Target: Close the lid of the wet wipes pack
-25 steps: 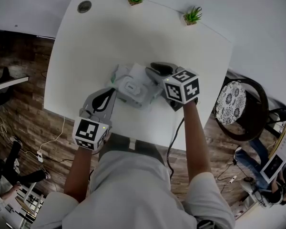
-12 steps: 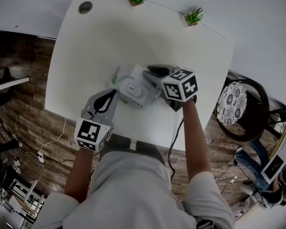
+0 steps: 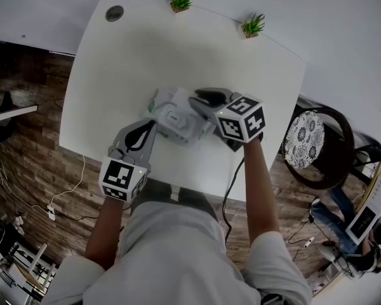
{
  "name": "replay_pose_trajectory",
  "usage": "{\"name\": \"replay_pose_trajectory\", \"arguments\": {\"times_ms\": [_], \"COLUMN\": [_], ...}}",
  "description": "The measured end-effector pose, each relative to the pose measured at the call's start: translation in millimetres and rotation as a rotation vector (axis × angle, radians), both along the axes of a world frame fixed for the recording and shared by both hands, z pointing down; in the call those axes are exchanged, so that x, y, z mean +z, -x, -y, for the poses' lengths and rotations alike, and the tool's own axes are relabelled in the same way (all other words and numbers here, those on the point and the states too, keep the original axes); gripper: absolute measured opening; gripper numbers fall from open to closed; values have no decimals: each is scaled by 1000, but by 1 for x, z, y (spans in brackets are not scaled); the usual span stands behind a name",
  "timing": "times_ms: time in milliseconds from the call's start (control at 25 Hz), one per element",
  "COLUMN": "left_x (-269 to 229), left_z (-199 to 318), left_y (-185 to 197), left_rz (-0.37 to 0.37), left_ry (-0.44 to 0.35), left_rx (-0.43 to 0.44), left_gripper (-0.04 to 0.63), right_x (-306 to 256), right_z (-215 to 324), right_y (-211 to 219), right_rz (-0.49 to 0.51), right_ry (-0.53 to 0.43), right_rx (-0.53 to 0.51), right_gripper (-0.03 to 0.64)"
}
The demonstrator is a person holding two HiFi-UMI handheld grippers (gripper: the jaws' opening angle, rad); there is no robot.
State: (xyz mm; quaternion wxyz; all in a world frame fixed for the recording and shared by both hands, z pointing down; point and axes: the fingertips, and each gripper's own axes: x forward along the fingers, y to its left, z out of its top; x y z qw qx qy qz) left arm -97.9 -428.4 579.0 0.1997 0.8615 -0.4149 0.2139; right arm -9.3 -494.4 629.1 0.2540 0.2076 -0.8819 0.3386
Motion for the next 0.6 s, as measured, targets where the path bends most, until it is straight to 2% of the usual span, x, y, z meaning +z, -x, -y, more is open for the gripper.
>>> {"name": "replay_pose_trajectory", "arguments": {"times_ms": [240, 600], "left_x": [-9, -20], "left_z": [-11, -22], "left_y": [-1, 8], "left_rz": [-5, 1], "left_ry": [-15, -37], "left_rx": [-7, -29], "left_gripper": [9, 9], "right_x": [-17, -37], "right_z": [-24, -52], "right_y": [7, 21], "right_rz": [-27, 2], "right_ry": [-57, -84], "right_rx": [-58, -94], "right_gripper": [114, 114]}}
